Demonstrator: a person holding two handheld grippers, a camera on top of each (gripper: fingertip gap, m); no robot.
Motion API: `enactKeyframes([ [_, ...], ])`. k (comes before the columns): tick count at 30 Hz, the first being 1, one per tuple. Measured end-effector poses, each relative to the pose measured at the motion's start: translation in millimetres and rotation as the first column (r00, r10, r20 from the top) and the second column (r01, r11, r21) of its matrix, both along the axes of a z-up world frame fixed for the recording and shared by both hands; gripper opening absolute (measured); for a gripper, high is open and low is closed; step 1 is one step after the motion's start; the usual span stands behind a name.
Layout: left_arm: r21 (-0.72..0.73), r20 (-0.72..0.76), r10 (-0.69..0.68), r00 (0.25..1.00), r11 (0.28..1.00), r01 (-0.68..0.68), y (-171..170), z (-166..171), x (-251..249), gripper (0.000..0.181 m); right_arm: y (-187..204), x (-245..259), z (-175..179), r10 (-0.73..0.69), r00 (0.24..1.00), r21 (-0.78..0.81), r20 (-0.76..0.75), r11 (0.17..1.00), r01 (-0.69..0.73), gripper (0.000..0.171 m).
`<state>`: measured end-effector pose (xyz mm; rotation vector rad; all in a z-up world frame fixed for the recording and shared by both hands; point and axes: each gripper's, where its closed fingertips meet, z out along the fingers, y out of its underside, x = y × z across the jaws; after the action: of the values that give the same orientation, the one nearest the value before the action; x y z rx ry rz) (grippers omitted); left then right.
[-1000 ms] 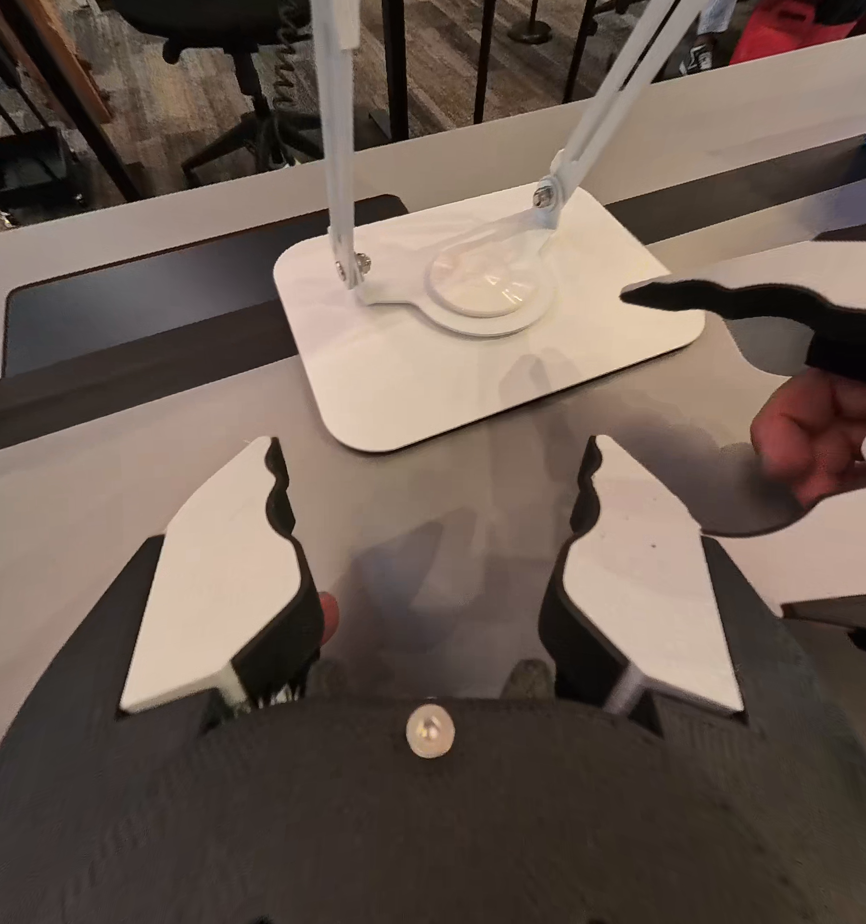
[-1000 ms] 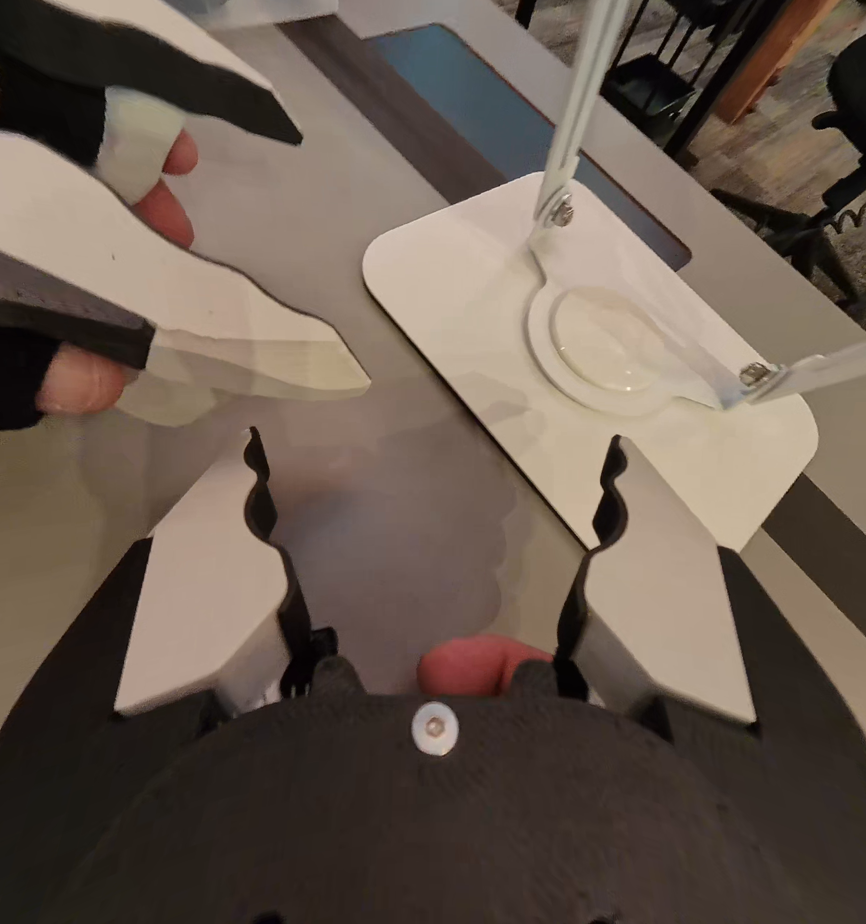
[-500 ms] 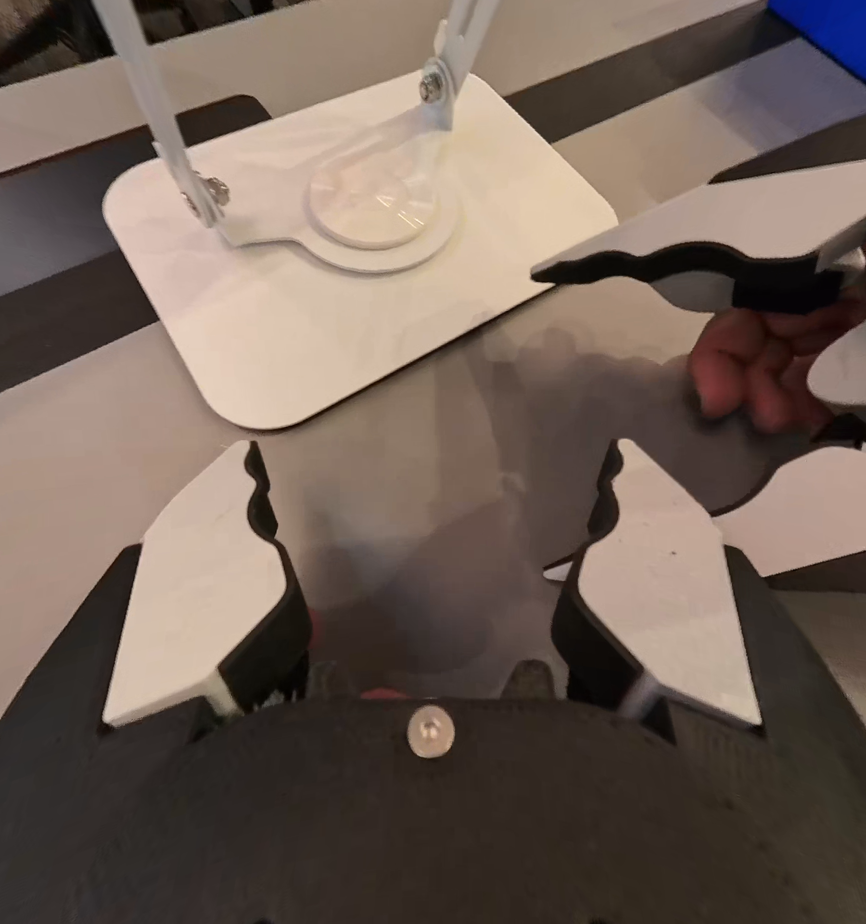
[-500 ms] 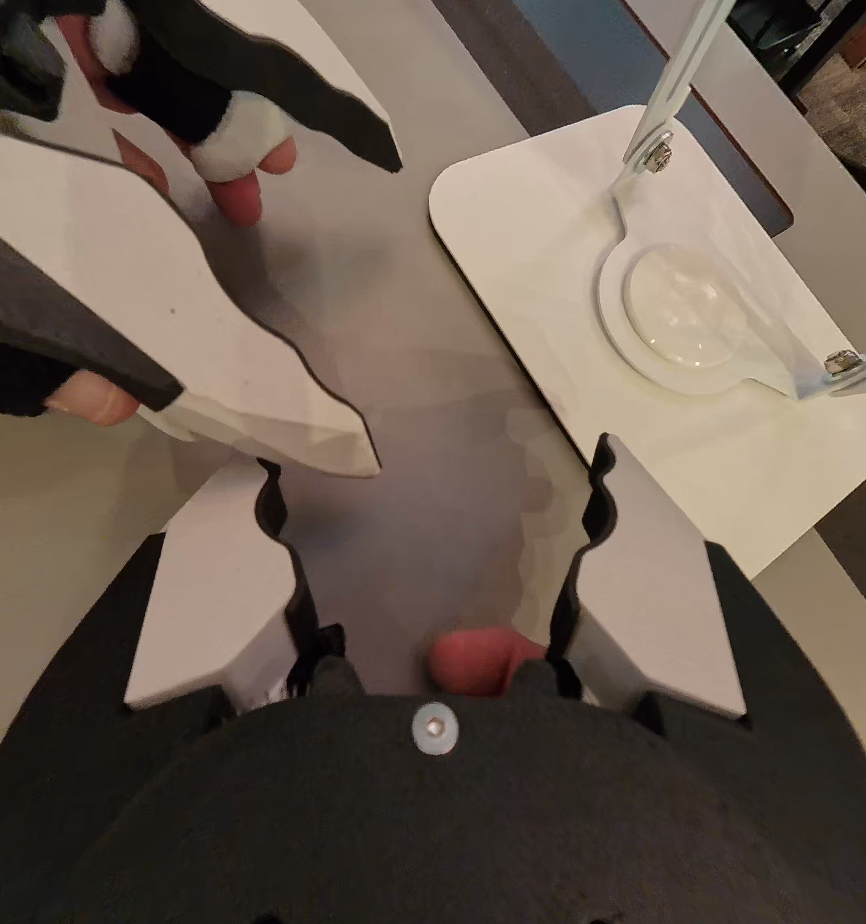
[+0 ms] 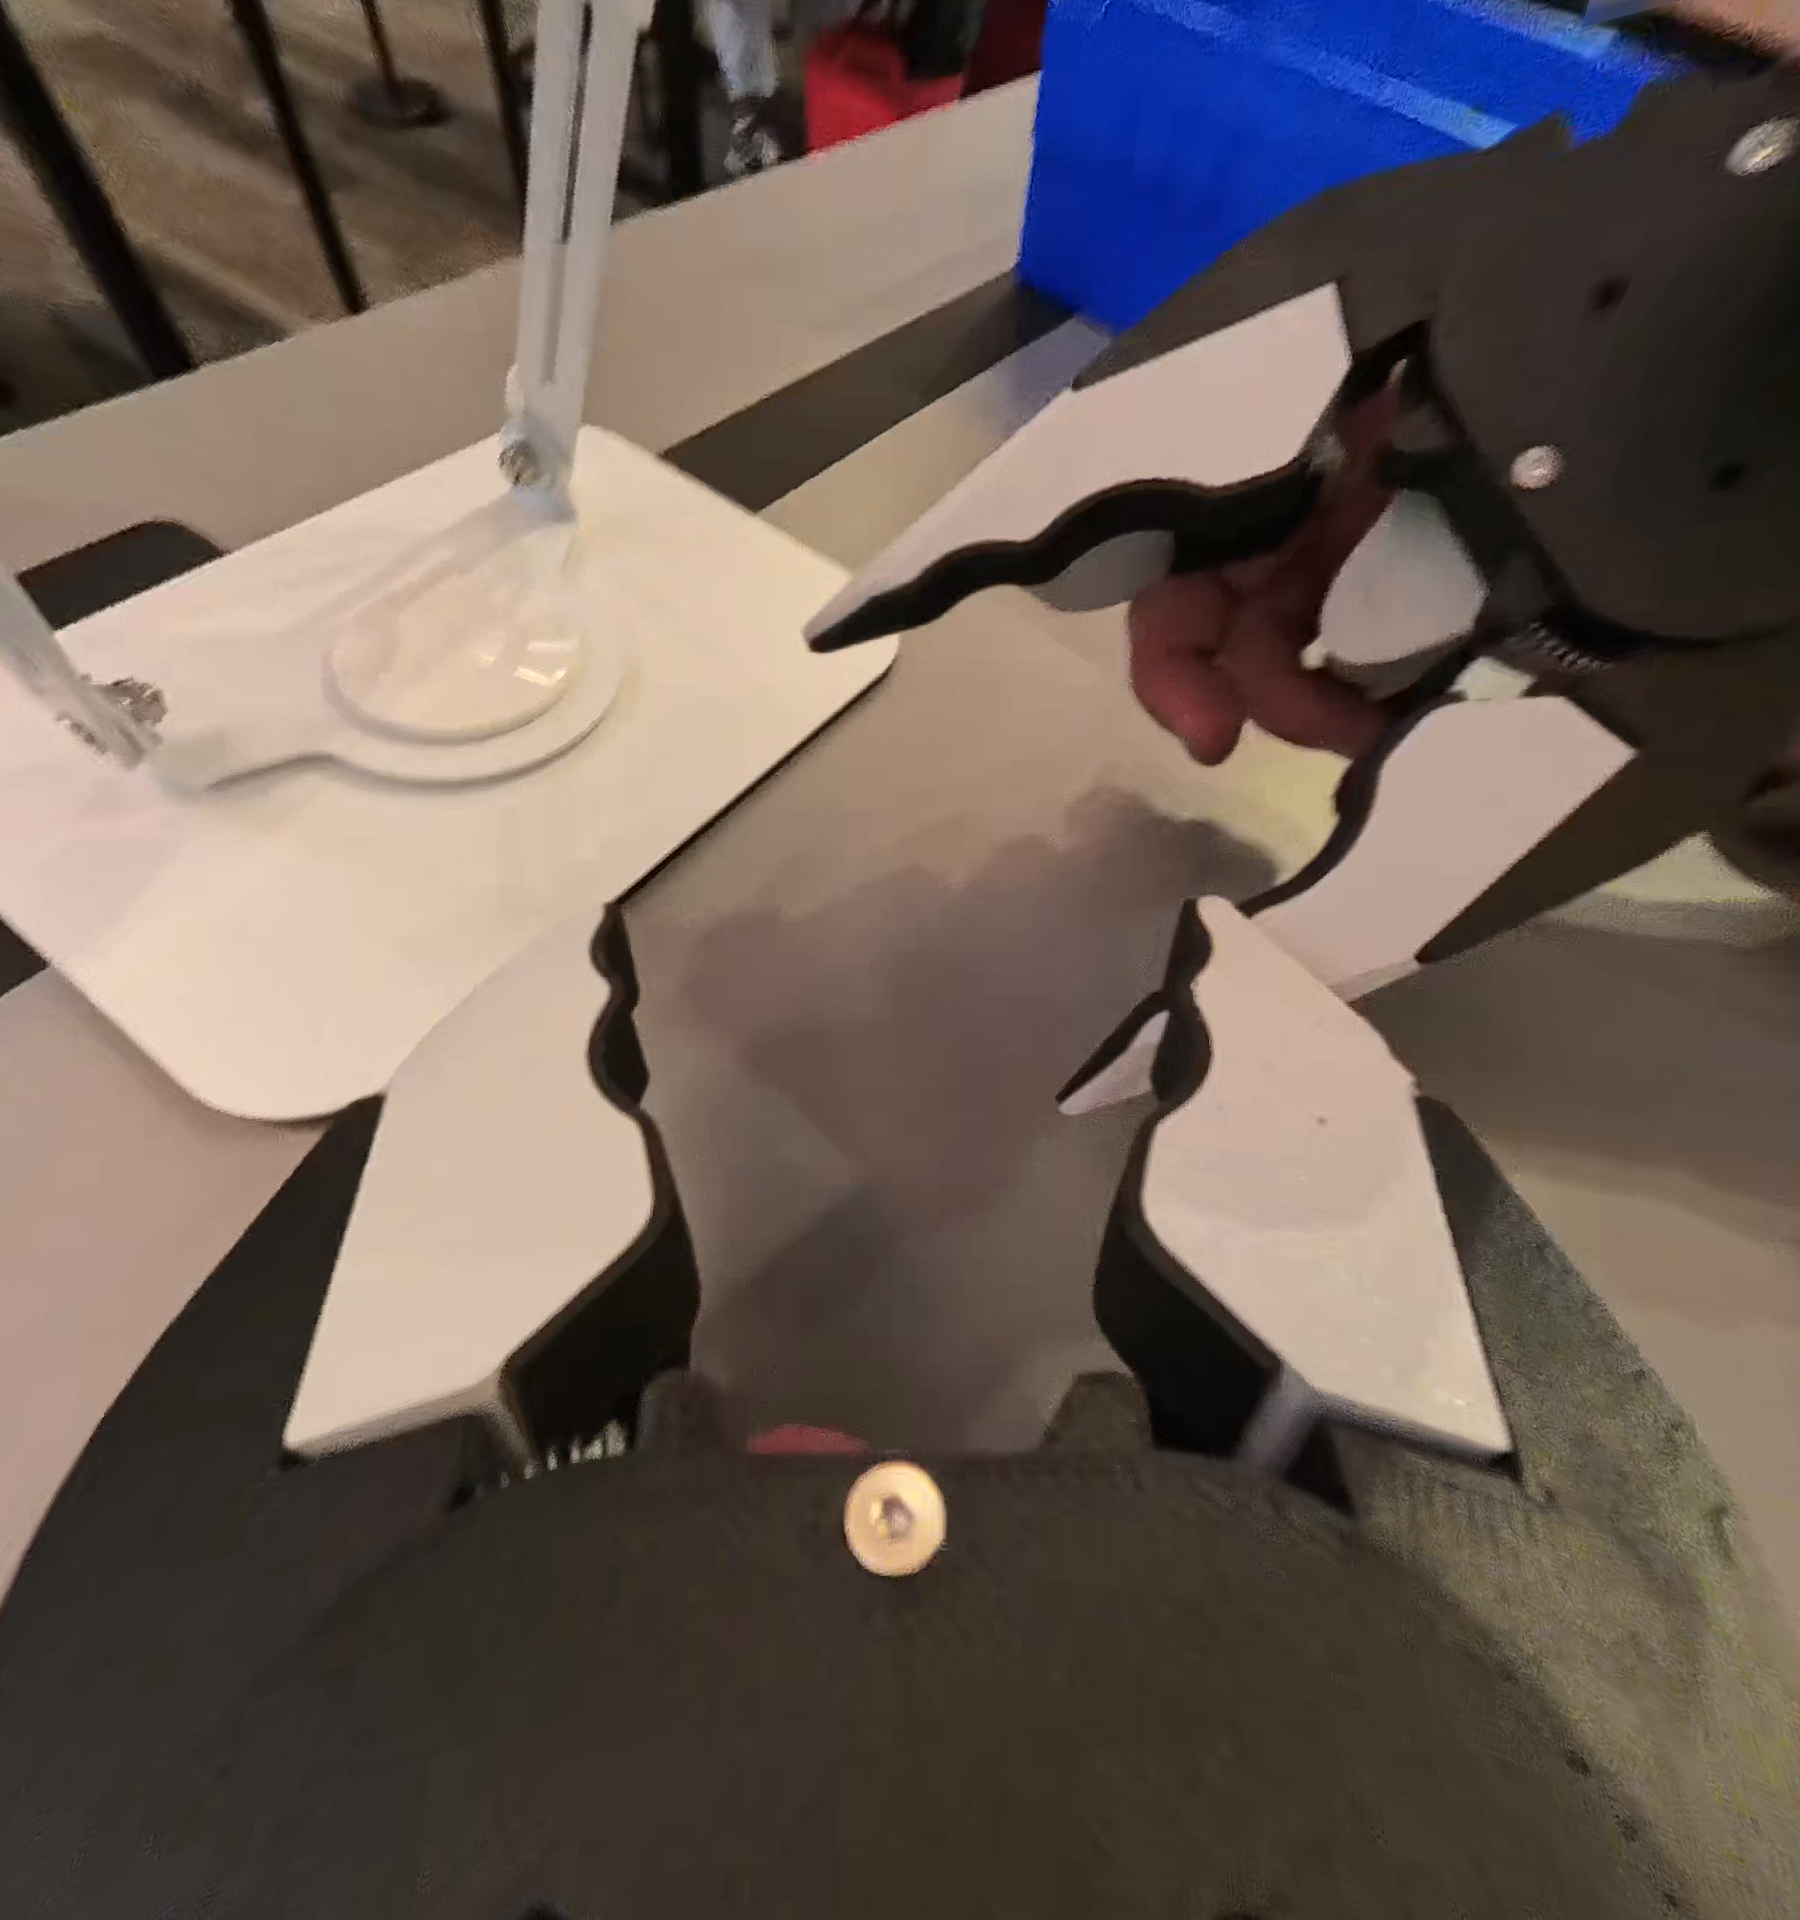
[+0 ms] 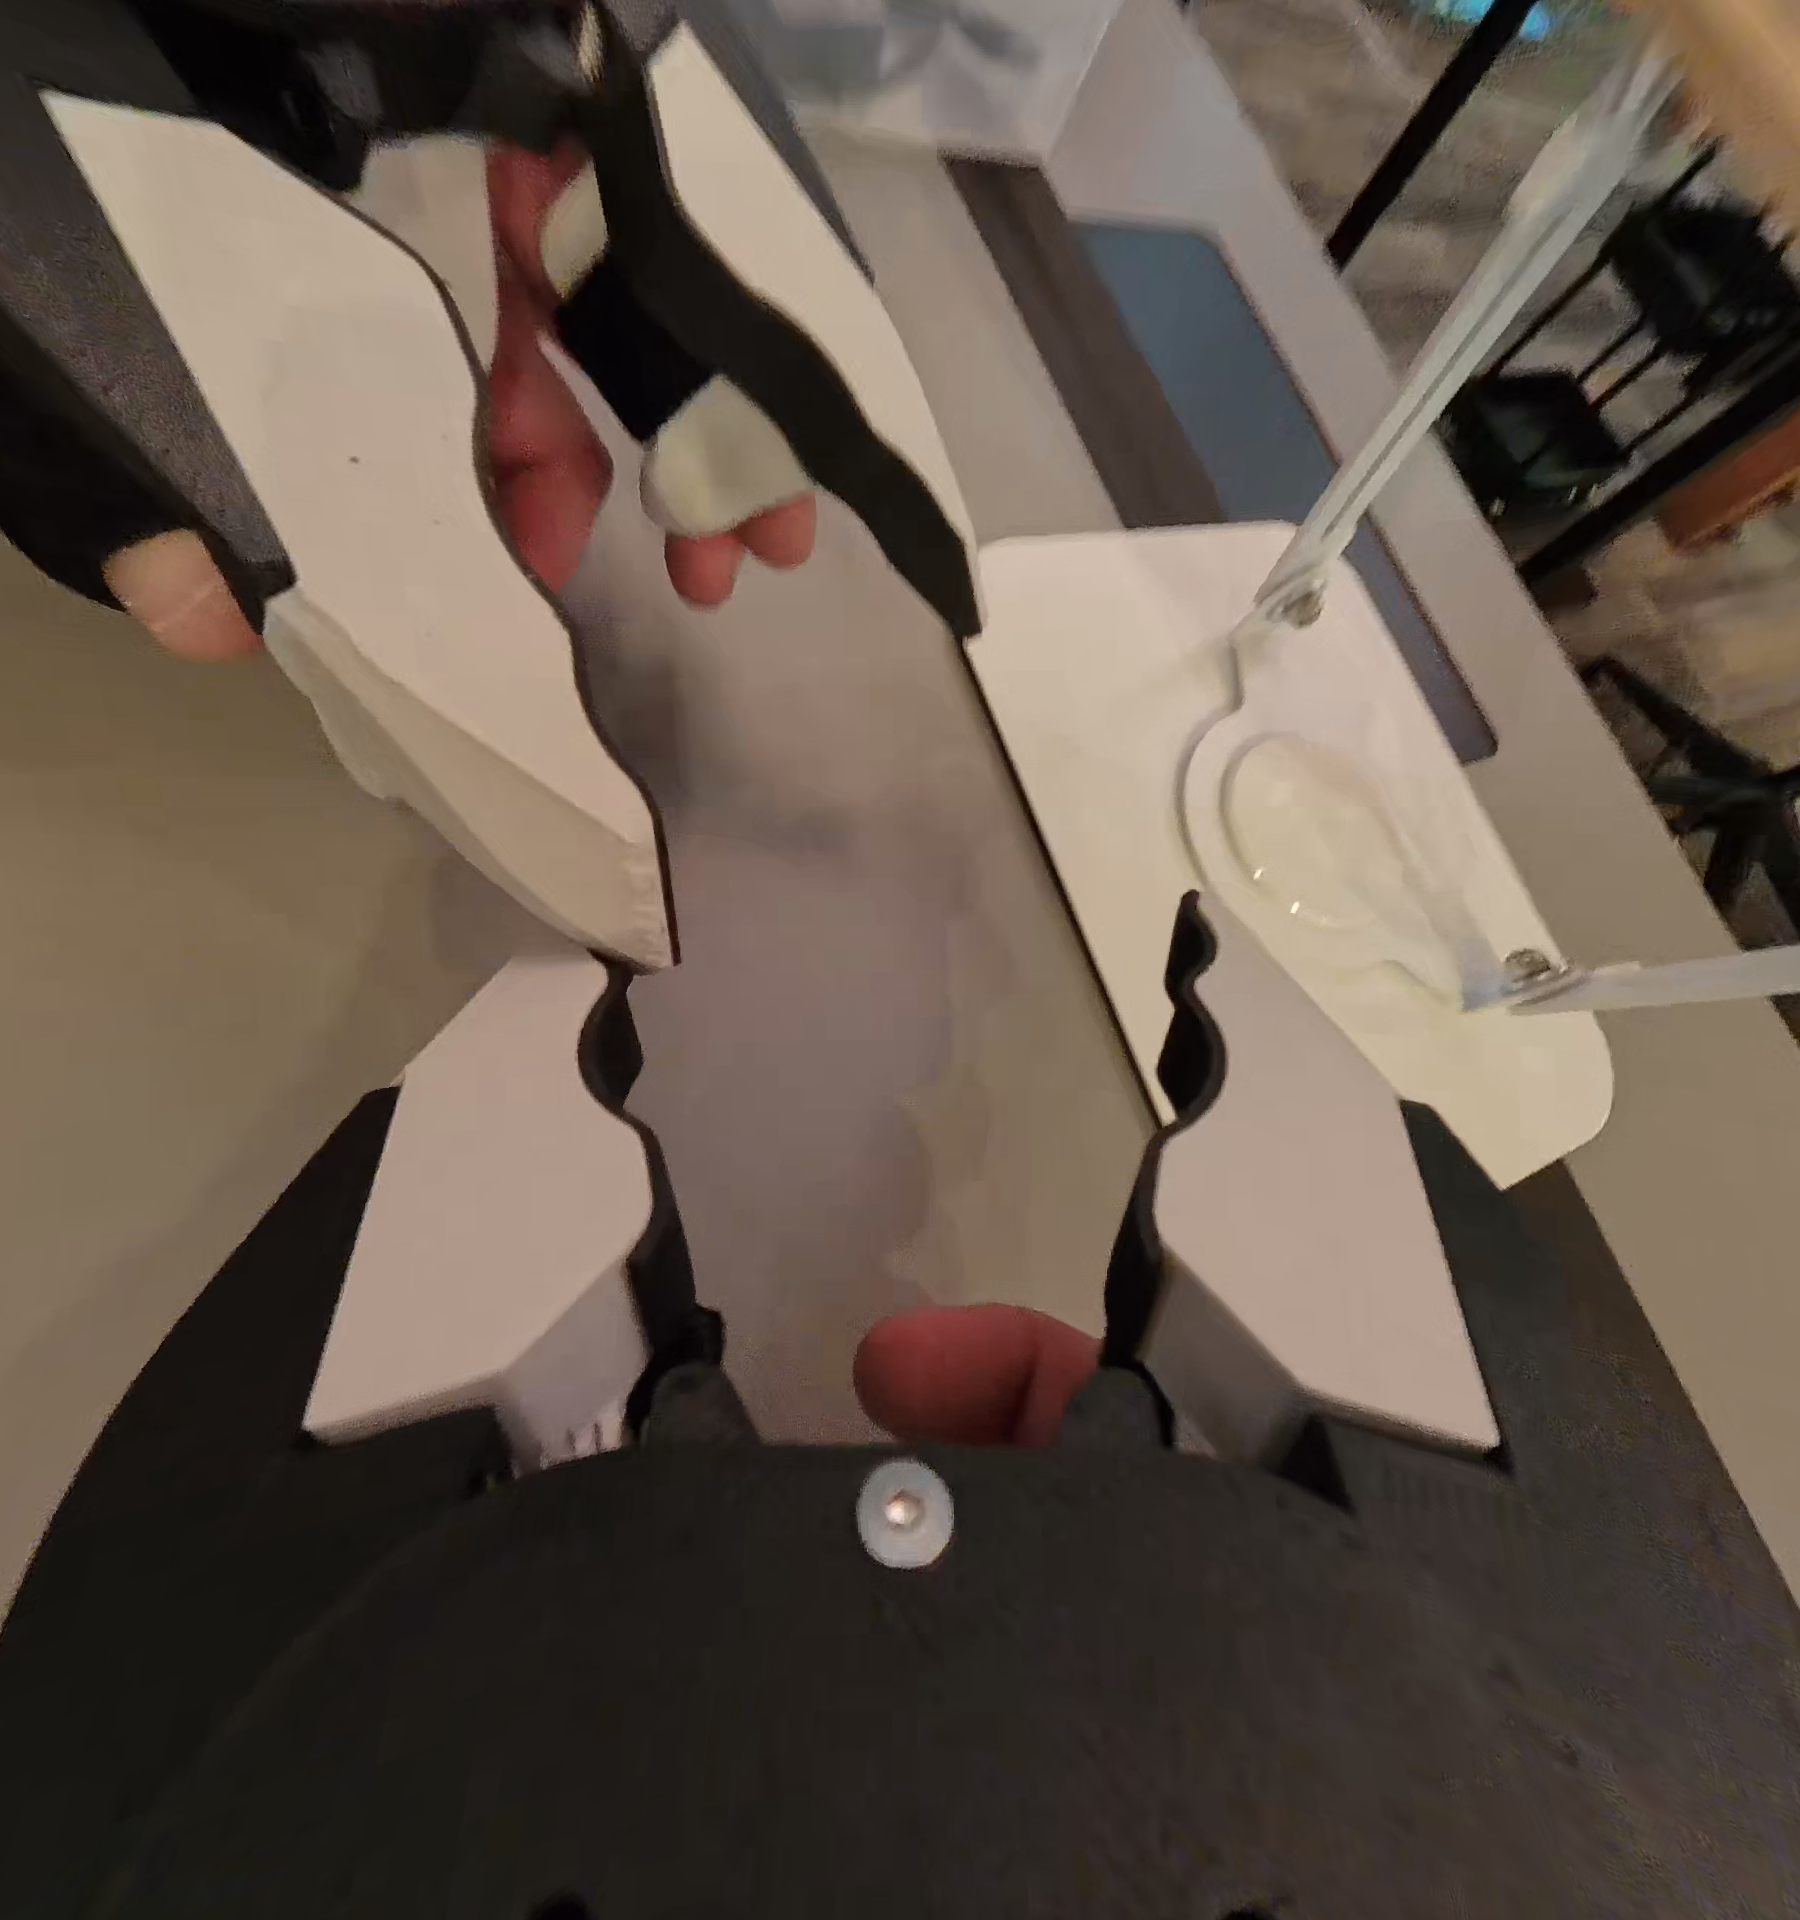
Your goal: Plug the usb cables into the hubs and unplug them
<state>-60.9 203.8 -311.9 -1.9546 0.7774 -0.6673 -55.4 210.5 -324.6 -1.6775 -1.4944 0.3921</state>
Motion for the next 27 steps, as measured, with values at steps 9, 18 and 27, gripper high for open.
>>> enactKeyframes([
  [9, 0.048, 0.157, -0.323, 0.933, 0.947, 0.319, -50.9, 36.8, 21.4, 0.097, -17.8, 1.2, 39.1, 0.121, 0.976, -0.027, -0.181, 0.991, -0.128, 0.055],
  [18, 0.052, -0.006, -0.523, 0.852, 0.851, 0.523, -93.2, 23.1, 49.6, 0.09, -53.5, -14.7, 25.4, 0.284, 0.947, -0.067, -0.146, 0.953, -0.296, 0.018],
  [27, 0.07, -0.022, -0.519, 0.854, 0.852, 0.52, -91.2, 25.0, 51.1, 0.093, -49.1, -12.2, 27.2, 0.266, 0.959, -0.044, -0.092, 0.961, -0.271, 0.016],
])
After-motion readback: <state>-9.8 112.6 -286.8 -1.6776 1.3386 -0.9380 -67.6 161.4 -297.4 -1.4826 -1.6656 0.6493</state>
